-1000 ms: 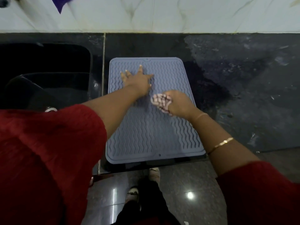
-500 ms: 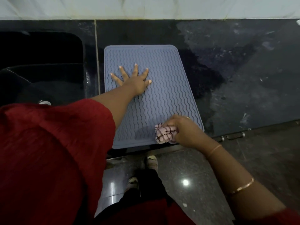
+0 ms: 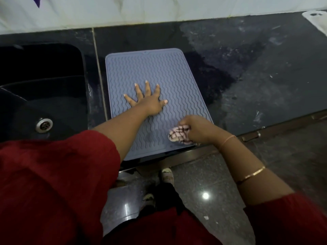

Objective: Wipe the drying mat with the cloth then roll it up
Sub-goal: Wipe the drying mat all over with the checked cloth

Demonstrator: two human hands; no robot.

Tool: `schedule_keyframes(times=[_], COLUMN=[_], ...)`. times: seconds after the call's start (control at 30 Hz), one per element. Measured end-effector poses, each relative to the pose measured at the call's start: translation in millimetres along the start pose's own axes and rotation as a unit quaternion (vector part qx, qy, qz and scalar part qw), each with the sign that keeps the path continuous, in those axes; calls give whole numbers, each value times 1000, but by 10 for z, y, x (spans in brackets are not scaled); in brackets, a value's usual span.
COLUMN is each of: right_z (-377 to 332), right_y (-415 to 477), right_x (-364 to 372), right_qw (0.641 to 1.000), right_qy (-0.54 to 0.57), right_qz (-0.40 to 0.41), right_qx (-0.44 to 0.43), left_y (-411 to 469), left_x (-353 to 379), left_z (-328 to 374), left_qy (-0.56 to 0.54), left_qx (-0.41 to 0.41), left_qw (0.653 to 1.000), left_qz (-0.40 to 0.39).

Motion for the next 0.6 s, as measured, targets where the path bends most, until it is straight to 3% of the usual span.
schedule_keyframes(times=[0.13, 0.2, 0.23, 0.3, 0.37, 0.43, 0.5, 0.6], right_z=[31, 80, 141, 337, 470, 506, 555, 661], right_y=[-197, -204, -202, -152, 3, 219, 471, 835], right_x=[12, -167, -292, -489, -592, -708, -895, -1271], right_qw=[996, 975, 945, 840, 742, 699, 695, 746], right_qy=[89, 215, 303, 492, 622, 679, 678, 582], right_qz=[-15, 56, 119, 222, 236, 207, 226, 319], right_qx=[-4, 4, 20, 59, 80, 90, 76, 55], left_y=[-39, -50, -55, -34, 18, 96, 215, 438], left_x=[-7, -20, -28, -102, -254, -463, -661, -870], left_z=[9, 19, 17, 34, 75, 107, 117, 143], left_qy=[-4, -17, -17, -10, -15, -27, -5, 87], left_qx=[-4, -8, -13, -24, -21, -7, 9, 30], left_qw=[1000, 999, 999, 999, 1000, 999, 998, 994], left_qz=[-21, -29, -30, -19, 0, 30, 56, 63])
Point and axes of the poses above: each hand's wrist, its own y-axis towards the middle knuckle, its own x-axis out of the palm, z = x × y, the point moved 9 cm from there along y, towards the middle knuckle, and after that the axes turned 11 degrees about -x, right-handed, at the moved point
